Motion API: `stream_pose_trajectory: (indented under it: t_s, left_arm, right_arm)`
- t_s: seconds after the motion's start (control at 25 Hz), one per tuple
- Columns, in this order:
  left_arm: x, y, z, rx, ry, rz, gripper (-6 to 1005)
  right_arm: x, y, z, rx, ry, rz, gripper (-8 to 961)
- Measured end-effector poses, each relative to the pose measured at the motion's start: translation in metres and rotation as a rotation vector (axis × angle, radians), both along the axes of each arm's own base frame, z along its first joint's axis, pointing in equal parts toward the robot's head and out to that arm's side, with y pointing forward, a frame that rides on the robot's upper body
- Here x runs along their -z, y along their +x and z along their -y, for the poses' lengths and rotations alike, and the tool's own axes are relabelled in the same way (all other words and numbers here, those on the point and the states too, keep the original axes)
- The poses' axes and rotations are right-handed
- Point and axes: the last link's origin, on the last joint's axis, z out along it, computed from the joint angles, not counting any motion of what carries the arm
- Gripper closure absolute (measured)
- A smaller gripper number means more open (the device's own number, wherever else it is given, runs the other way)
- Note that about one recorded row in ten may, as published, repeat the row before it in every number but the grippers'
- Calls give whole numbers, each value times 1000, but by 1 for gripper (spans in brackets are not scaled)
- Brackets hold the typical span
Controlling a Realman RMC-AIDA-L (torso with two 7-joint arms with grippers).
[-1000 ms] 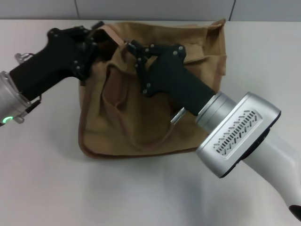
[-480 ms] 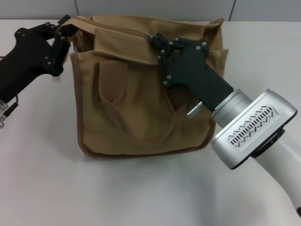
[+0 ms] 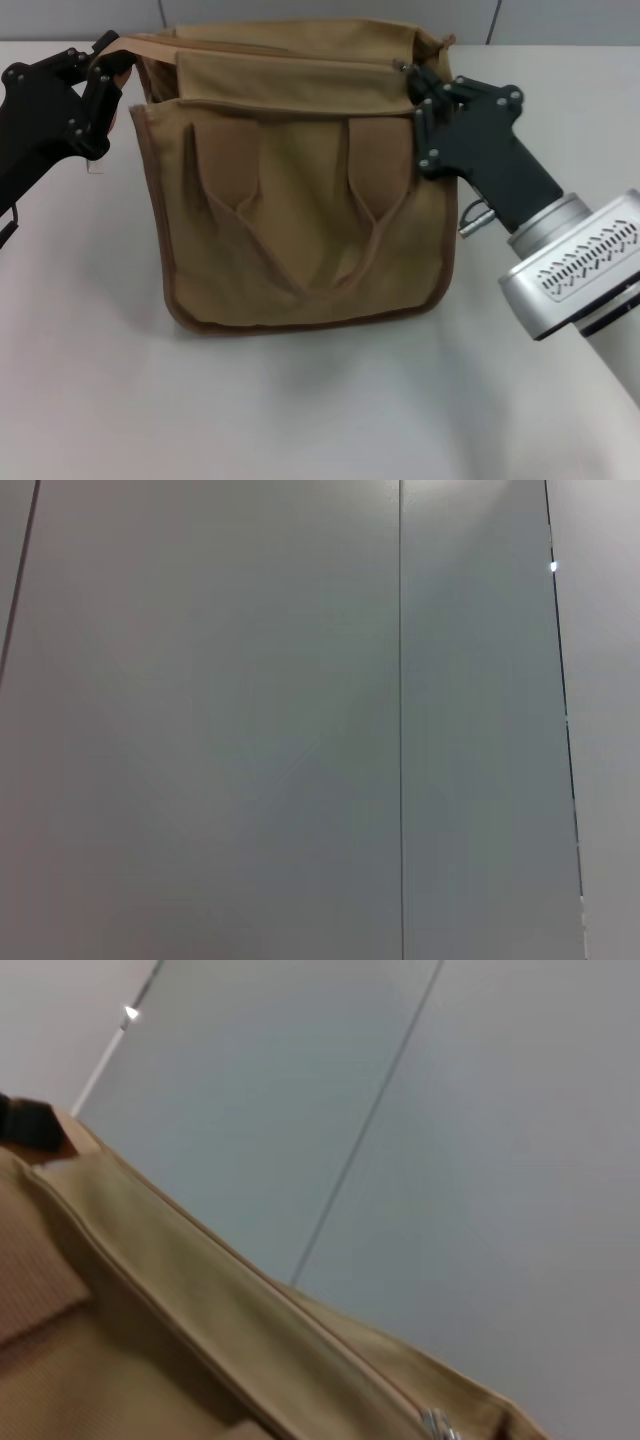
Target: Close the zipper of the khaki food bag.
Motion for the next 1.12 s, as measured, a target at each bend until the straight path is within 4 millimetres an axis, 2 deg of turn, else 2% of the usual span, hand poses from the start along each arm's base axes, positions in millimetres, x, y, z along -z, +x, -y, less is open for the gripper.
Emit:
stream_pose_trajectory:
  t_s: [0.36,0.52,0.8,0.92,1.12]
  left_arm:
    - [1,-1,2,0,1,-6,977]
    - [6,-1,5,17,17,-35,919]
    - [9,-3,7,-4,-30,-9,818]
    - [6,-7,11,-19,-72,13,714]
    - [-10,-19,26,-46,-116,10,551]
  right_arm:
    - [-29,22,15,8,56,-171,931]
    - [-37,29,21,11,51,-234,929]
    - [-40,31,25,19,-1,-336,632]
    - [-40,29,30,-9,-53,-379,488]
    - [-39,28,37,-36,-123,-421,325]
